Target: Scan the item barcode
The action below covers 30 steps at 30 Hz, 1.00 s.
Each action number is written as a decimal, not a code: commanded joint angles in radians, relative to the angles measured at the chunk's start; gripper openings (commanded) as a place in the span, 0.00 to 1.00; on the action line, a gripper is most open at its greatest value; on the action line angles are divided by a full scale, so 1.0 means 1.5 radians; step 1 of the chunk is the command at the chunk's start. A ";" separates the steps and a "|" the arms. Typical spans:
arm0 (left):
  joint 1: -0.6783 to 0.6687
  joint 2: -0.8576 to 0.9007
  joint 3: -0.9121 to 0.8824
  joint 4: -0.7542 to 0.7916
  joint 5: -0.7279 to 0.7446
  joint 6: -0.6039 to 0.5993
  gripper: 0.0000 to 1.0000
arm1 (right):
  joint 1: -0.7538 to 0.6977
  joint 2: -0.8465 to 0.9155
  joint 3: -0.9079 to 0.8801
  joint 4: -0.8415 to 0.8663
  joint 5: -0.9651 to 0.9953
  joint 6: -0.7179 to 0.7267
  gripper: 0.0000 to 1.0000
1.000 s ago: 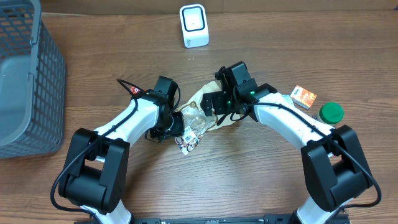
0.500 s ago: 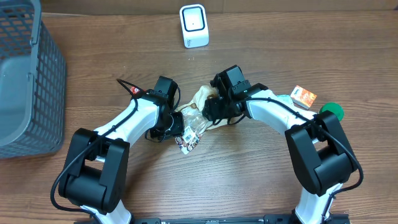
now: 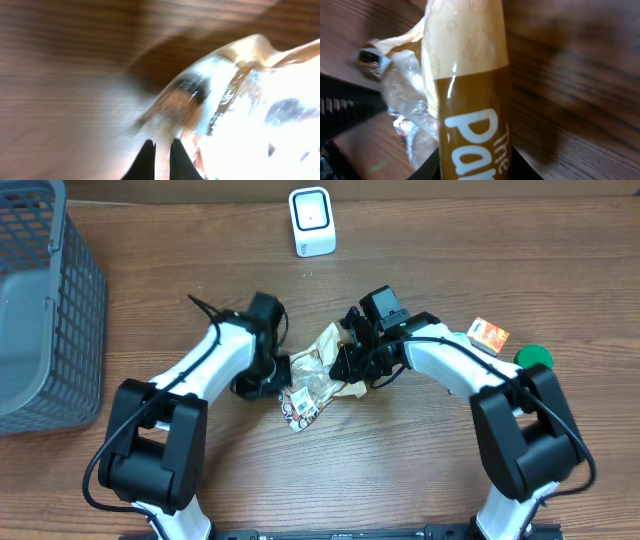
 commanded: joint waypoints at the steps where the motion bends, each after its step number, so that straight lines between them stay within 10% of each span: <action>1: 0.038 0.002 0.144 -0.079 -0.080 0.018 0.04 | -0.003 -0.059 0.000 -0.004 -0.006 -0.011 0.04; 7: 0.112 0.002 0.328 -0.196 -0.175 0.018 0.04 | -0.005 -0.073 0.000 -0.007 -0.009 -0.013 0.04; 12: 0.186 0.002 0.368 -0.188 -0.232 0.023 0.28 | -0.004 -0.073 0.000 -0.011 -0.034 -0.013 0.04; 14: 0.211 0.004 0.368 -0.185 -0.232 0.028 0.52 | -0.004 -0.073 -0.001 -0.012 -0.034 -0.013 0.04; 15: 0.222 0.004 0.367 -0.185 -0.231 0.028 0.89 | -0.004 -0.073 -0.001 -0.012 -0.034 -0.013 0.04; 16: 0.233 0.004 0.367 -0.186 -0.232 0.028 1.00 | -0.004 -0.073 -0.001 -0.011 -0.034 -0.013 0.04; 30: 0.274 0.004 0.367 -0.184 -0.231 0.028 1.00 | -0.006 -0.159 0.102 -0.100 0.007 -0.111 0.04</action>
